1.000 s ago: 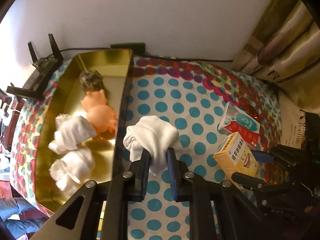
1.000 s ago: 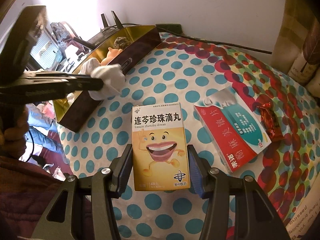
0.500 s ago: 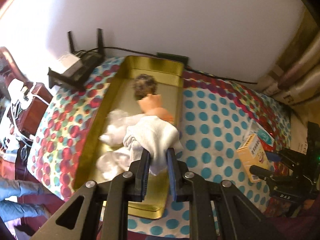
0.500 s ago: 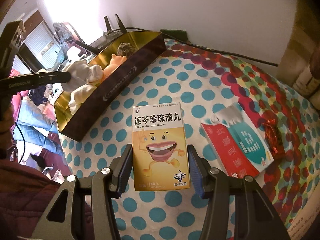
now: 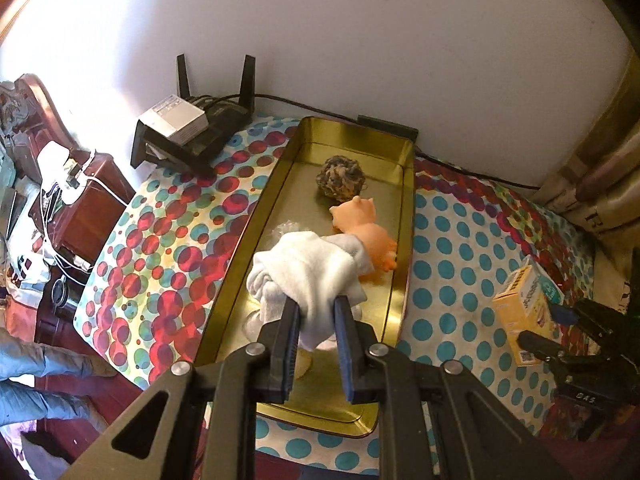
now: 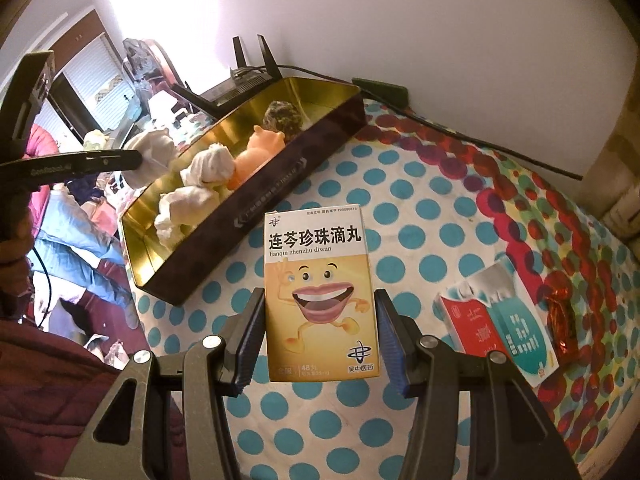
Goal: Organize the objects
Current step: 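Carry the white sock into the gold tray and open the left gripper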
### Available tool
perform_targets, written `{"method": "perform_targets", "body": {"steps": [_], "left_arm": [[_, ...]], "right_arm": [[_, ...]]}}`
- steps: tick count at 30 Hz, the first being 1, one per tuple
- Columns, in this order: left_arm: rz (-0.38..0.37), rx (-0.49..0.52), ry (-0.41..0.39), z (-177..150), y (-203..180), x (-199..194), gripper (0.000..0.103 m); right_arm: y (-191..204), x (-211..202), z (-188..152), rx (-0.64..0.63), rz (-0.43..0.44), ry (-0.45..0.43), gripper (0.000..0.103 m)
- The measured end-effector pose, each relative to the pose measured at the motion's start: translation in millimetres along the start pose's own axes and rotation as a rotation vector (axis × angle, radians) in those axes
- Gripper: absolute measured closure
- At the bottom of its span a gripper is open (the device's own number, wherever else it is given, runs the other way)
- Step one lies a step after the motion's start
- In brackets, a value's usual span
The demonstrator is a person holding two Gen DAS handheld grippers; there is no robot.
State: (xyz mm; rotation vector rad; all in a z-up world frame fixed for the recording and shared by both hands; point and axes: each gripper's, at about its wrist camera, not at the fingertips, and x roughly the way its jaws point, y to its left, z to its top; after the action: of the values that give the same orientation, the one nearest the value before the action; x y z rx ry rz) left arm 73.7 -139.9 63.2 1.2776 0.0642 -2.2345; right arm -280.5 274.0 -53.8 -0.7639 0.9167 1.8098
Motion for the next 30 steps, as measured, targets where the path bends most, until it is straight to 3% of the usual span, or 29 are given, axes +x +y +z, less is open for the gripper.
{"method": "perform_targets", "body": {"steps": [10,19,30], "left_arm": [[0.014,-0.021,0.065,-10,9,27,0.085],[0.076,-0.003,0.068,-13,13,30,0.074],[0.012,-0.073,0.063,-22,41,16,0.072]], "right_arm": [[14,-10,13,-0.021,-0.014,-0.026,0.053],[30,-11,25,-0.038,-0.035,-0.038,0.053],[54,-5,48,-0.096,-0.022,-0.052,0.053]]}}
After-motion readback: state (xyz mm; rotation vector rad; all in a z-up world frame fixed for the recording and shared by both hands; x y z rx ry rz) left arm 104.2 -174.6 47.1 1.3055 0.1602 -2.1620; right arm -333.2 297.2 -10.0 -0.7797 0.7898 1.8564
